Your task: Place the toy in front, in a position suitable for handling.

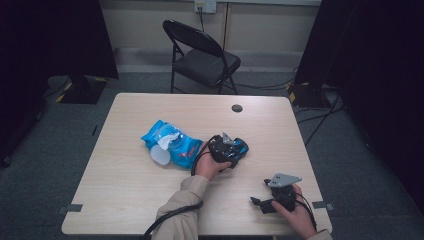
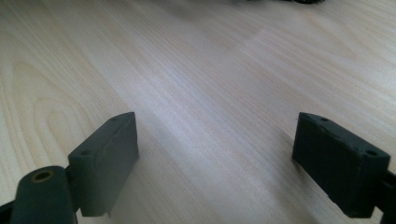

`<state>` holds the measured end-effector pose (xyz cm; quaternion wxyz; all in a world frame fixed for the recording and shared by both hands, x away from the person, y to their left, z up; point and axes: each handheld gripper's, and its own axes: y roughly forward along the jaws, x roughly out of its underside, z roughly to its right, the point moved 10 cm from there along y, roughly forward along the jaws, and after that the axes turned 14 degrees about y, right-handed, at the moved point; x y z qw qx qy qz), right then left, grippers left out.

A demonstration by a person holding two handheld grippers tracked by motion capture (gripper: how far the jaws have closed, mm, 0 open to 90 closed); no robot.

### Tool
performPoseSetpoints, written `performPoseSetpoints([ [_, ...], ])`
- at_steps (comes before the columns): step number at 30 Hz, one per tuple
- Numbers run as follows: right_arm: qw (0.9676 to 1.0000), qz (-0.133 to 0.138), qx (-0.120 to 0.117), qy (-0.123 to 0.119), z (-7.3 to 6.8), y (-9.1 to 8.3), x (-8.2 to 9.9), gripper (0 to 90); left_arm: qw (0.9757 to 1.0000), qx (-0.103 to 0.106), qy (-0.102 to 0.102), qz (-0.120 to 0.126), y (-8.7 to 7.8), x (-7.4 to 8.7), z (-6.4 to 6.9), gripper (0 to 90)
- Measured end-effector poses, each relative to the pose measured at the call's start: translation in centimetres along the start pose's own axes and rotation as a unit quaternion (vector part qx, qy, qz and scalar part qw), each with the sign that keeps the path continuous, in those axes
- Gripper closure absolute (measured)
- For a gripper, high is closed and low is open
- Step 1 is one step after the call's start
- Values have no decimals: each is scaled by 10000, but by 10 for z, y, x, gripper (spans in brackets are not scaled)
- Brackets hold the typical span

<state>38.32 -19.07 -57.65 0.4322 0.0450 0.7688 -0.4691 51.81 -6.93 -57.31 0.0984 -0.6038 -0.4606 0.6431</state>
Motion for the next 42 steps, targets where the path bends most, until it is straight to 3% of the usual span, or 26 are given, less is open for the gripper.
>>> performPoseSetpoints([
  [4, 10000, -1, 0, -2, 0, 0, 0, 138, 9999, -78, 69, -102, -4, 0, 1, 260],
  [10, 10000, -1, 0, -4, 0, 0, 0, 138, 9999, -28, 93, -44, -16, -4, 0, 264],
  [13, 10000, -1, 0, -4, 0, 0, 0, 138, 9998, -24, 157, -153, -22, -2, -2, 283],
  [29, 10000, 0, 1, -2, 0, 0, 0, 138, 9995, -69, 207, -216, -28, -3, -6, 282],
  [38, 10000, 1, 0, -4, 0, 0, 0, 138, 9999, -18, -43, -143, -18, 4, -4, 281],
  [42, 10000, 0, 0, -1, 0, 0, 0, 138, 9998, -17, -27, -215, -19, 5, -4, 280],
])
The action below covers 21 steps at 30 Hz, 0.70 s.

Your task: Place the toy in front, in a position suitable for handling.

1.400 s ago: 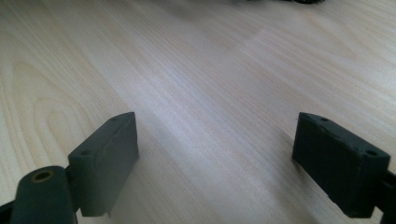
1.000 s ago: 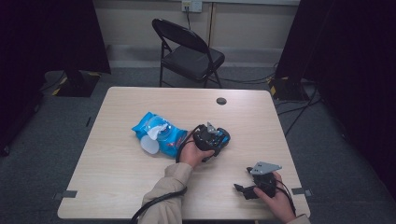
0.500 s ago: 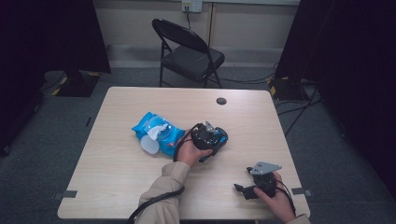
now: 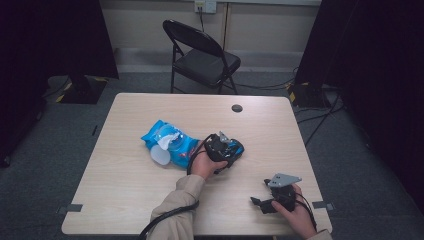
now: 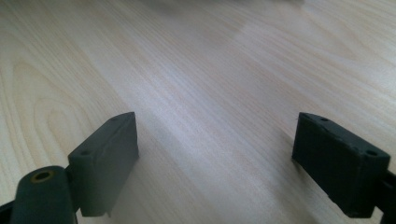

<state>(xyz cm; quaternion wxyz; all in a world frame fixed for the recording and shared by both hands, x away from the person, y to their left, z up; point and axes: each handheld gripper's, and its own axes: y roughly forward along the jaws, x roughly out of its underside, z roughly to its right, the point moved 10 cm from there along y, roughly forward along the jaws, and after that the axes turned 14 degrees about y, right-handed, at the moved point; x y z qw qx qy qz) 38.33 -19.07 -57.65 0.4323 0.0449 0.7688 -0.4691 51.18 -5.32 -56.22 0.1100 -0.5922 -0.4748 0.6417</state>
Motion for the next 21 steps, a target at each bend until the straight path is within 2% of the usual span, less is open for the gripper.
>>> performPoseSetpoints([
  [4, 10000, -2, 0, -4, 0, 0, 0, 138, 10000, -84, -34, 28, -1, 2, 2, 268],
  [8, 10000, 5, -2, 0, 0, 0, 0, 138, 9999, -151, 42, -22, -1, 8, 4, 207],
  [10, 10000, 6, -2, 1, 0, 0, 0, 138, 9999, -113, -63, -12, -1, 12, 5, 190],
  [12, 10000, 5, -3, 1, 0, 0, 0, 138, 9999, -117, -21, 12, -2, 15, 4, 237],
  [15, 10000, 4, -2, 3, 0, 0, 0, 138, 9999, -80, -43, 54, -1, 15, 4, 241],
  [17, 10000, 5, -1, 0, 0, 0, 0, 138, 9999, -68, -112, -39, -2, 15, 4, 245],
  [19, 10000, 5, -4, 0, 0, 0, 0, 138, 9998, -18, -188, 10, -4, 12, 4, 267],
  [21, 10000, 6, -1, 1, 0, 0, 0, 138, 9999, -57, -113, -60, -4, 12, 4, 268],
])
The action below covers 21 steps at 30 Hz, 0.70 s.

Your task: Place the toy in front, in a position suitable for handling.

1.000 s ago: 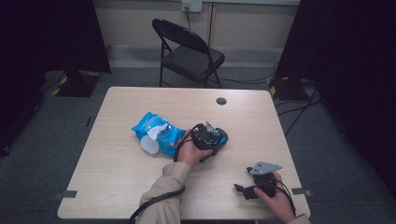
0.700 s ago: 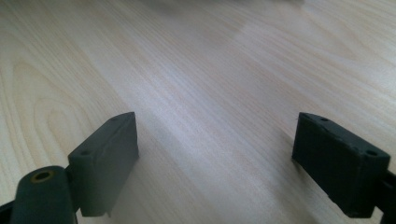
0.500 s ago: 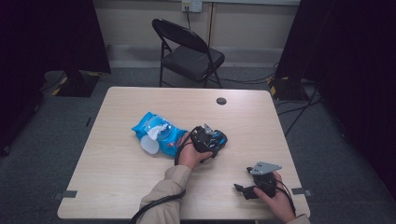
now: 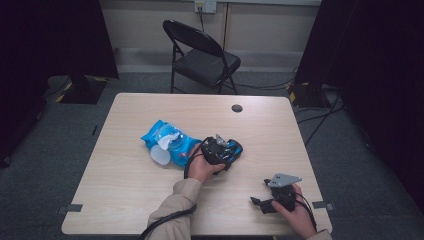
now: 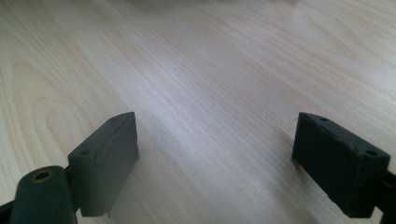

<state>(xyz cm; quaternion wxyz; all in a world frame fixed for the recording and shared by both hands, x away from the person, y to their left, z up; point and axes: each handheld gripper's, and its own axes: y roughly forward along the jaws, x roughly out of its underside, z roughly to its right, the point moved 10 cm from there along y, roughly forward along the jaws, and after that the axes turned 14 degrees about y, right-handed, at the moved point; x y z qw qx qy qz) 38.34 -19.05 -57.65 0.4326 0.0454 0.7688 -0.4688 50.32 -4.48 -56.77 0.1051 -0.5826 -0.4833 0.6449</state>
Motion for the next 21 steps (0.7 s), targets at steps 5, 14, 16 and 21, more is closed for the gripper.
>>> performPoseSetpoints([
  [5, 10000, -1, -4, 2, 0, 0, 0, 138, 10000, -17, 64, 1, -6, -5, -2, 269],
  [14, 10000, -6, -1, -2, 0, 0, 0, 138, 9999, -112, 84, 87, -20, -9, -6, 270],
  [16, 10000, -6, 1, 0, 0, 0, 0, 138, 9999, -94, 73, 91, -23, -9, -6, 269],
  [21, 10000, -2, -3, 0, 0, 0, 0, 138, 9999, -81, 115, 93, -34, -3, -3, 269],
])
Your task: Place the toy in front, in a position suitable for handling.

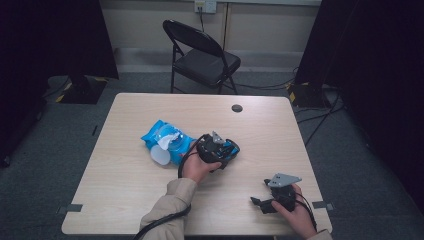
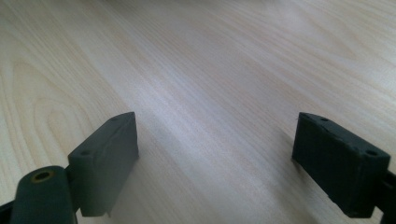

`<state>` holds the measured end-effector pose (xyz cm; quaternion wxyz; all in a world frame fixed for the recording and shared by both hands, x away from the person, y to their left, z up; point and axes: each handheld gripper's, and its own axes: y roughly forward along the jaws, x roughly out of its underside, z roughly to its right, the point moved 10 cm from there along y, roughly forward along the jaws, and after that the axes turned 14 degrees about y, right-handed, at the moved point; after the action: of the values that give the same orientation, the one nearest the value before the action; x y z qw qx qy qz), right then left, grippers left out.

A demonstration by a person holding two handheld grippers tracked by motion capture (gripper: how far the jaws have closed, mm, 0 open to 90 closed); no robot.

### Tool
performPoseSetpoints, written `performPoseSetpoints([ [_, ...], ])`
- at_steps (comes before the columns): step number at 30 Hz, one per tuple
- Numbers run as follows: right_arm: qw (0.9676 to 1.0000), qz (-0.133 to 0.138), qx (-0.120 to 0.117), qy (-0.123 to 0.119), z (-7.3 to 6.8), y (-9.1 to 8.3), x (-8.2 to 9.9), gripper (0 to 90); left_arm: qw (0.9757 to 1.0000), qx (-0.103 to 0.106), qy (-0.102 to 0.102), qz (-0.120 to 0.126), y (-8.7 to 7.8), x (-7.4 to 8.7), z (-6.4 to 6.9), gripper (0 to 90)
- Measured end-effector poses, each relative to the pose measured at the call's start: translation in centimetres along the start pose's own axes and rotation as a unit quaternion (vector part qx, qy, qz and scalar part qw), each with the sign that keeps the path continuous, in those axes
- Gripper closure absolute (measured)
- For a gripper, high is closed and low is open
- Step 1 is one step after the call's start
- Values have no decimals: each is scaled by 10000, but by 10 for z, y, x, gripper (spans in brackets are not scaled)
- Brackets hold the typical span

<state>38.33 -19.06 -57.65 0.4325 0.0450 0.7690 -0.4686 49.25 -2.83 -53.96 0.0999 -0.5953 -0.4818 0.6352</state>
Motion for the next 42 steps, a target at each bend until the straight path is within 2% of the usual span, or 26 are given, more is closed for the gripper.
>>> performPoseSetpoints([
  [11, 10000, 1, 1, 1, 0, 0, 0, 138, 9997, 69, -44, 218, -32, 23, 18, 270],
  [13, 10000, 1, 4, 2, 0, 0, 0, 138, 9998, 75, 13, 200, -37, 31, 24, 270],
  [18, 10000, 1, 6, 2, 0, 0, 0, 138, 9995, 190, -61, 247, -46, 53, 40, 269],
  [24, 10000, 3, 6, 1, 0, 0, 0, 138, 9992, 245, -69, 295, -54, 76, 52, 269],
  [27, 10000, -4, 9, 1, 0, 0, 0, 137, 9993, 219, 24, 307, -56, 83, 54, 269],
  [28, 10000, 3, 7, 2, 0, 0, 0, 137, 9993, 237, -22, 303, -56, 86, 54, 269],
  [31, 10000, -4, 8, -1, 0, 0, 0, 137, 9993, 256, 22, 288, -58, 91, 55, 269],
  [42, 10000, 1, 26, 5, 0, 0, 0, 134, 9990, 290, 46, 327, -59, 93, 56, 268],
])
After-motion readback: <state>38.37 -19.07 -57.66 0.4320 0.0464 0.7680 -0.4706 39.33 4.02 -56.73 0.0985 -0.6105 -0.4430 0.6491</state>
